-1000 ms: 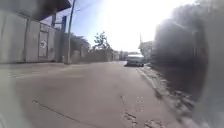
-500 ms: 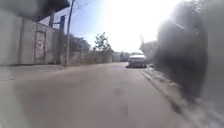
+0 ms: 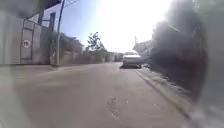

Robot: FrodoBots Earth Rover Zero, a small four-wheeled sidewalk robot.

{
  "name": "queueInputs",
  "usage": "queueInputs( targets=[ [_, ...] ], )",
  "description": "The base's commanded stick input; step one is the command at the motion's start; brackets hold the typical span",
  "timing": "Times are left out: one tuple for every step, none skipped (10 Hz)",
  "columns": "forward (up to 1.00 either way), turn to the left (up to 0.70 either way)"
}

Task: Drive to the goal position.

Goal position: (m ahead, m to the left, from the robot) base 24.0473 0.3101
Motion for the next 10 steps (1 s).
queueInputs(
  targets=[
    [1.00,0.00],
    [1.00,0.00],
    [1.00,0.00],
    [1.00,0.00],
    [1.00,0.00],
    [1.00,0.00],
    [1.00,0.00],
    [1.00,0.00],
    [1.00,0.00],
    [1.00,0.00]
  ],
)
